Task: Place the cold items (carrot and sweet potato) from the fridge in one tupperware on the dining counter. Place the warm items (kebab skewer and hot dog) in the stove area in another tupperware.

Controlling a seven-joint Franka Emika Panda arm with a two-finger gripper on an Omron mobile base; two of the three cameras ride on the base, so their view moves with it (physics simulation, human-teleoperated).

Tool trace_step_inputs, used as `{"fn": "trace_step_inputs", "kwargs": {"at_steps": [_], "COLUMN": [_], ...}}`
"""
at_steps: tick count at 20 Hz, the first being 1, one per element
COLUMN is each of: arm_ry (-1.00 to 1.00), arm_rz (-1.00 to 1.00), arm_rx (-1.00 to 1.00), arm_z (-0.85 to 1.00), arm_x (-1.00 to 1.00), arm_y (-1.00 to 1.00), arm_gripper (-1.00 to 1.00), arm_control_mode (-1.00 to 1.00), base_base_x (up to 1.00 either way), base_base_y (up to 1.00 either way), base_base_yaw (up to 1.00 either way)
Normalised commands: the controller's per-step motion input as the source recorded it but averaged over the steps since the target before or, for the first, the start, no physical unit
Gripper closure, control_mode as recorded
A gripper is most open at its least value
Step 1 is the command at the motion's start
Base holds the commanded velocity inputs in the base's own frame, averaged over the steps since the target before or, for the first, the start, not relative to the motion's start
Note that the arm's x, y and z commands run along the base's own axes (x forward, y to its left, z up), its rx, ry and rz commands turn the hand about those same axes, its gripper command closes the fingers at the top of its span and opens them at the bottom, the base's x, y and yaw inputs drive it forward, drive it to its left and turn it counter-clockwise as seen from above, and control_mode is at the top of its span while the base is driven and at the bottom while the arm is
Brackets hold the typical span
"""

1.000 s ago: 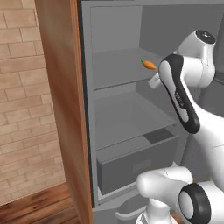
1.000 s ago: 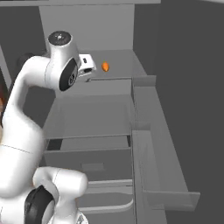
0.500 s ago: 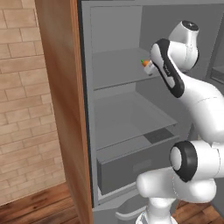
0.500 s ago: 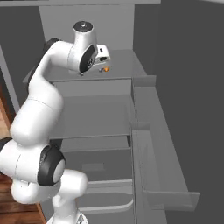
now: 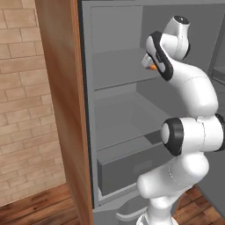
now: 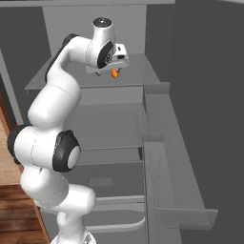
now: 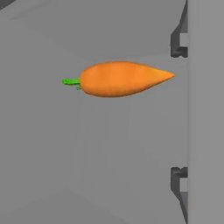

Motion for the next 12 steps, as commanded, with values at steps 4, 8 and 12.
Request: {"fn": "trace_step_inputs", "kwargs": {"at_steps": [4,8,12], "arm_ry": [0.06,0.05,0.08], "arm_rz": [0.00,0.00,0.00], "arm_rx": [0.00,0.00,0.00], "arm_z": [-0.15,-0.17,-0.13], "arm_x": [0.70,0.67,0.68], "arm_y": [0.00,-0.03,-0.10], "arm_gripper": [-1.00,-1.00,-1.00], "arm_control_mode": [-1.00,-1.00,-1.00], "base_base_x": [0.00,0.00,0.00], "base_base_y": [0.00,0.00,0.00], "base_base_yaw": [0.00,0.00,0.00]}}
